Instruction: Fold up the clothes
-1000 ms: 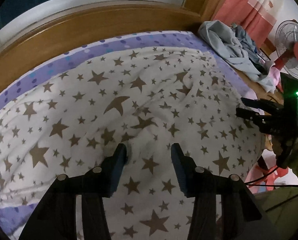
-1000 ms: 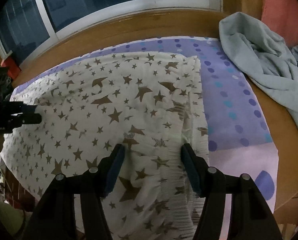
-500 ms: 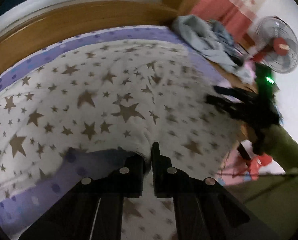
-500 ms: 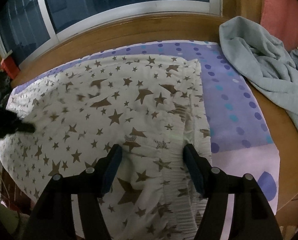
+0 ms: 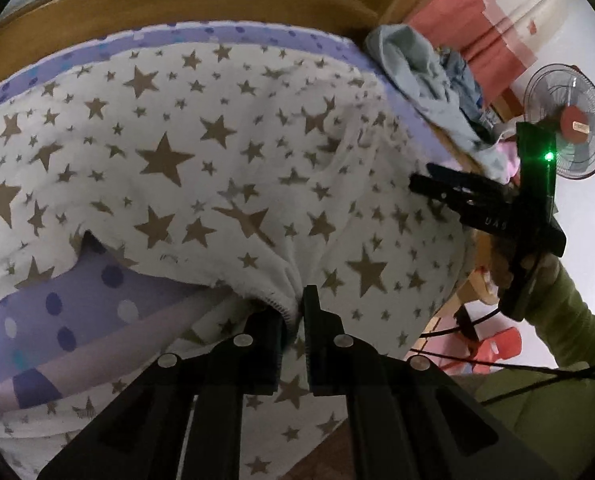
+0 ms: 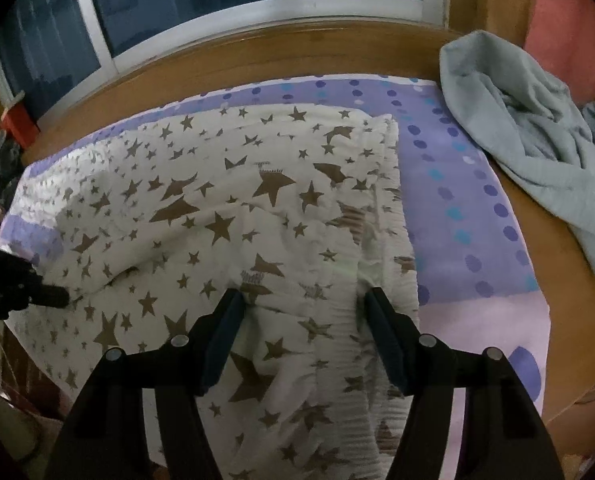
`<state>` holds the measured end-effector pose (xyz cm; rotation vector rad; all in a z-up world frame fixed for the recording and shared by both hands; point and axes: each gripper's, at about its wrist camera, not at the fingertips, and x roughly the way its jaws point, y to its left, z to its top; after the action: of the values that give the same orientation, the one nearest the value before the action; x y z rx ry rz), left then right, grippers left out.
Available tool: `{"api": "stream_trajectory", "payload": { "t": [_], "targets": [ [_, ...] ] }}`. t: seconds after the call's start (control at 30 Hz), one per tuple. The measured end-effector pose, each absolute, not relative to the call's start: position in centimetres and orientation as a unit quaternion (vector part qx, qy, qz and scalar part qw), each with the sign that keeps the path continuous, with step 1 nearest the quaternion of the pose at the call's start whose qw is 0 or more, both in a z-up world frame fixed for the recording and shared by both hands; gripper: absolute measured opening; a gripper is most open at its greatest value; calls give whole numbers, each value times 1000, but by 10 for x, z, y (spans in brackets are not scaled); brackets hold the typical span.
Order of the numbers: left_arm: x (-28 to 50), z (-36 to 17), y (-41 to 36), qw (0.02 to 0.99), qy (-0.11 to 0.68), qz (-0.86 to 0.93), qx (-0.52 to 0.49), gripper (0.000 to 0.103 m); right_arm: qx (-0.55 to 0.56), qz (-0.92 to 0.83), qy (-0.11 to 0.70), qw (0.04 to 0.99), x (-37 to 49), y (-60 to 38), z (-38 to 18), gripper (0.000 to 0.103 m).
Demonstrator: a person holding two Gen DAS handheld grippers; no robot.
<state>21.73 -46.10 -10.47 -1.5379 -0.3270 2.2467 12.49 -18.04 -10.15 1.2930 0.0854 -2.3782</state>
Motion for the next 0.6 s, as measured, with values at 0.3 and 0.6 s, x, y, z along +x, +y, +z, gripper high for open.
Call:
{"api": "stream_trajectory", "payload": {
  "t": [0.3,0.6],
  "targets": [
    [216,-108,-459,191,-117,799,-558,7,454,-859,-97,215,54,-130,-71,65],
    [217,-106,-458,178,-127,799,-560,7,489,-837,-47,240,-34,-165,-100,13]
  ]
}}
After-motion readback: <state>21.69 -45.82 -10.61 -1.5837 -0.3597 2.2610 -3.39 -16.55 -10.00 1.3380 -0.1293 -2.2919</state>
